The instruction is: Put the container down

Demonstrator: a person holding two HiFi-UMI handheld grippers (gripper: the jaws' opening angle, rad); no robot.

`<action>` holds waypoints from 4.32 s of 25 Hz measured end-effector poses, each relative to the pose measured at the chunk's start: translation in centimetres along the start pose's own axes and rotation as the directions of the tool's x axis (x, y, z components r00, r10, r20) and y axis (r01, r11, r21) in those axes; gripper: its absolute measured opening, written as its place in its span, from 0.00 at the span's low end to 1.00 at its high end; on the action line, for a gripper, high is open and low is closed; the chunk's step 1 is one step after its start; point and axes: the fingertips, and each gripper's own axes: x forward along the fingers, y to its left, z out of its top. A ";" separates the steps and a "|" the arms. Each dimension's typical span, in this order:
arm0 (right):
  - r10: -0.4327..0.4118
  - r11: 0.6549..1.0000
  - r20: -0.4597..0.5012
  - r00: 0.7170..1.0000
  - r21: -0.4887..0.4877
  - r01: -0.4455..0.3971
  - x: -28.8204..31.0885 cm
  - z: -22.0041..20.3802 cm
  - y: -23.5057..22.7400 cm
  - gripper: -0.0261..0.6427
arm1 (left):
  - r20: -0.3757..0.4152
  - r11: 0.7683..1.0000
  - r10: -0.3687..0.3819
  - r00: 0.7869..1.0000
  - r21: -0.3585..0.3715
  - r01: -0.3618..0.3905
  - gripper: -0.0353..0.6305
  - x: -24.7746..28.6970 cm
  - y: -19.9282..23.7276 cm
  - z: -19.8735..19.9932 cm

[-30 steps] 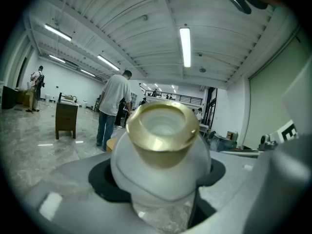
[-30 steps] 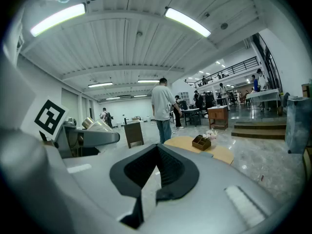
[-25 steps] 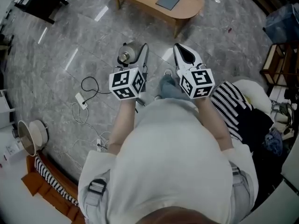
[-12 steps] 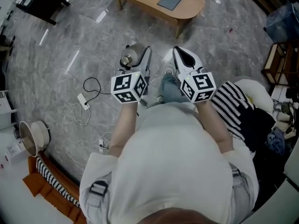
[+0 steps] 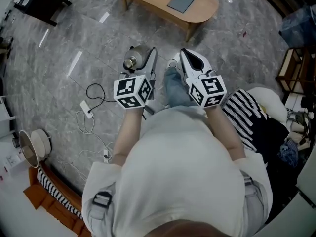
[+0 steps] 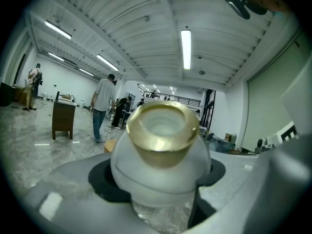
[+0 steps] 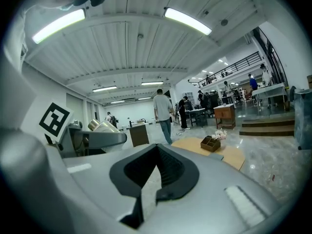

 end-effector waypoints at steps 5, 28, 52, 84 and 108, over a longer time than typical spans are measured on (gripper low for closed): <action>0.008 1.000 -0.009 1.000 -0.008 -0.008 4.7 0.6 -1.9 0.04 | -0.001 1.000 0.006 1.000 -0.003 -0.006 0.56 4.0 2.5 0.7; 0.059 0.998 -0.035 0.998 -0.009 -0.059 30.8 10.3 -17.0 0.04 | -0.017 0.999 0.038 0.999 -0.004 -0.038 0.56 29.9 13.0 9.7; -0.091 0.990 -0.137 0.986 0.091 0.104 48.5 8.3 -30.1 0.04 | -0.225 0.999 -0.051 0.973 -0.021 0.047 0.56 54.0 23.0 6.2; -0.192 0.936 -0.370 0.909 0.210 0.283 63.4 -13.4 -41.9 0.04 | -0.525 0.978 -0.069 0.848 0.133 0.162 0.56 81.6 35.6 -22.0; -0.205 0.931 -0.340 0.918 0.223 0.290 63.3 -12.7 -42.5 0.04 | -0.623 0.949 0.012 0.782 0.252 0.187 0.57 83.7 35.6 -25.9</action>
